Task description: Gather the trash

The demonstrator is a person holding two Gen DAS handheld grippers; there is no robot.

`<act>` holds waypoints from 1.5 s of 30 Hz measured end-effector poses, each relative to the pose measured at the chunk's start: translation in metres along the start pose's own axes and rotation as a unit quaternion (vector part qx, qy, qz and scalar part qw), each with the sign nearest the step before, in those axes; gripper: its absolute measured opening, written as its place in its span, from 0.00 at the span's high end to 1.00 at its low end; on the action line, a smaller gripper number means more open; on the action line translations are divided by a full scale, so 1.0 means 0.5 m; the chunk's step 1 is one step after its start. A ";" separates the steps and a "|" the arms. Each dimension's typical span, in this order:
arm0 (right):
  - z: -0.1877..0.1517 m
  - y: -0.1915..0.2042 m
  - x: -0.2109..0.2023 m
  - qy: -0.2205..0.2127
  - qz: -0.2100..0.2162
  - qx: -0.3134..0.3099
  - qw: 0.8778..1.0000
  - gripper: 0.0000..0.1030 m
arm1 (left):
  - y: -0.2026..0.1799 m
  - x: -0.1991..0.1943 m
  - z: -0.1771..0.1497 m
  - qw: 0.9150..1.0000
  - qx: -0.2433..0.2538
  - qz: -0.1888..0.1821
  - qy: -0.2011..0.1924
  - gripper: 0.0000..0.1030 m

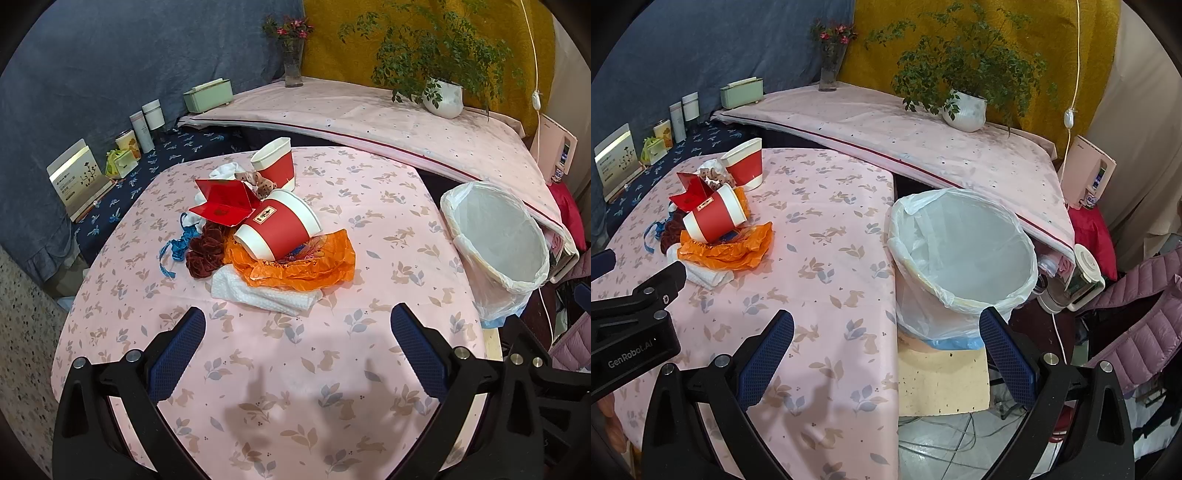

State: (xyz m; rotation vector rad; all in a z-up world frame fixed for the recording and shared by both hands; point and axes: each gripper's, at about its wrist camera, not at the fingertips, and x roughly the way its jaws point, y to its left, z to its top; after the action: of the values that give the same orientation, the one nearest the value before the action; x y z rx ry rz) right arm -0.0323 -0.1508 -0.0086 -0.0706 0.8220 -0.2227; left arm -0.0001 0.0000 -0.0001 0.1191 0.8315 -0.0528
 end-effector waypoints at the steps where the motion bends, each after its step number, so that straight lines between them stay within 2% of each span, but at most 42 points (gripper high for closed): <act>1: 0.000 -0.001 0.000 0.000 0.000 0.000 1.000 0.07 | 0.000 0.000 0.000 1.000 0.000 0.000 0.000 0.07; 45: 0.002 -0.010 -0.006 -0.004 -0.008 0.002 1.000 0.07 | -0.010 -0.013 0.007 1.000 0.001 -0.001 -0.001 0.07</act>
State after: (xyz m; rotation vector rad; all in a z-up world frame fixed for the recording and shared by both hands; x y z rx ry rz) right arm -0.0347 -0.1551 -0.0051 -0.0743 0.8142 -0.2383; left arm -0.0021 -0.0056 0.0065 0.1206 0.8296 -0.0569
